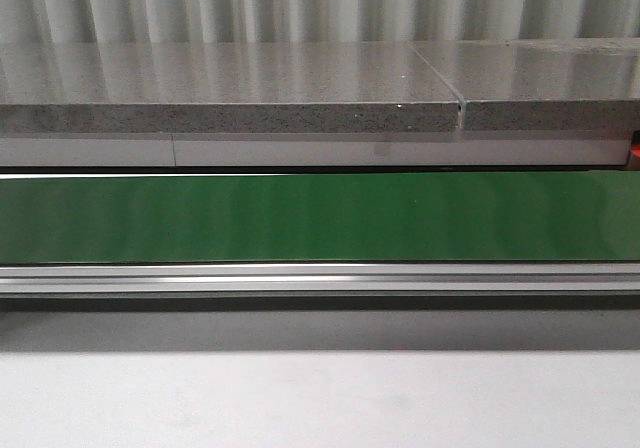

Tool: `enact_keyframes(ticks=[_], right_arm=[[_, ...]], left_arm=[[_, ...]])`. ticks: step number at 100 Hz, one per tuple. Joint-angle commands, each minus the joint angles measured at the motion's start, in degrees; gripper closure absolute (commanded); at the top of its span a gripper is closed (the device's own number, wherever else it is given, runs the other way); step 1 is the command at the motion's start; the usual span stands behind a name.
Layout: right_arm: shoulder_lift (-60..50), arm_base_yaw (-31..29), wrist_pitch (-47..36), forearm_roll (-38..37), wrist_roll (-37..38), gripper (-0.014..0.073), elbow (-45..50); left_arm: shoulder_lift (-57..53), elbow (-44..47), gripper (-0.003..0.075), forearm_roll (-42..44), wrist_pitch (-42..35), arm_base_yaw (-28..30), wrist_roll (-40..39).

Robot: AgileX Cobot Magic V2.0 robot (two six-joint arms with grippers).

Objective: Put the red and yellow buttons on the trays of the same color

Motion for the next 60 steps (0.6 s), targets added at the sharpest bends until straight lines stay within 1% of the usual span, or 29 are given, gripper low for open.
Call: enact_keyframes(ticks=[1, 18, 35, 46, 60], right_arm=[[0.2, 0.1, -4.5, -0.3, -0.6, 0.0713, -1.5], [0.2, 0.1, -4.5, -0.3, -0.6, 0.0713, -1.5], [0.2, 0.1, -4.5, -0.3, -0.6, 0.0713, -1.5], [0.2, 0.1, -4.5, -0.3, -0.6, 0.0713, -1.5], [0.2, 0.1, -4.5, -0.3, -0.6, 0.0713, -1.5]], left_arm=[[4.5, -2.5, 0.0101, 1.5, -6.3, 1.3, -3.1], [16.0, -4.9, 0.0101, 1.3, -11.0, 6.7, -3.2], [29.4, -9.9, 0.0101, -3.1, -12.9, 12.3, -3.6], [37.5, -14.5, 0.0101, -3.6, -12.9, 14.0, -3.6], [46.1, -19.9, 0.0101, -3.6, -12.9, 14.3, -3.6]])
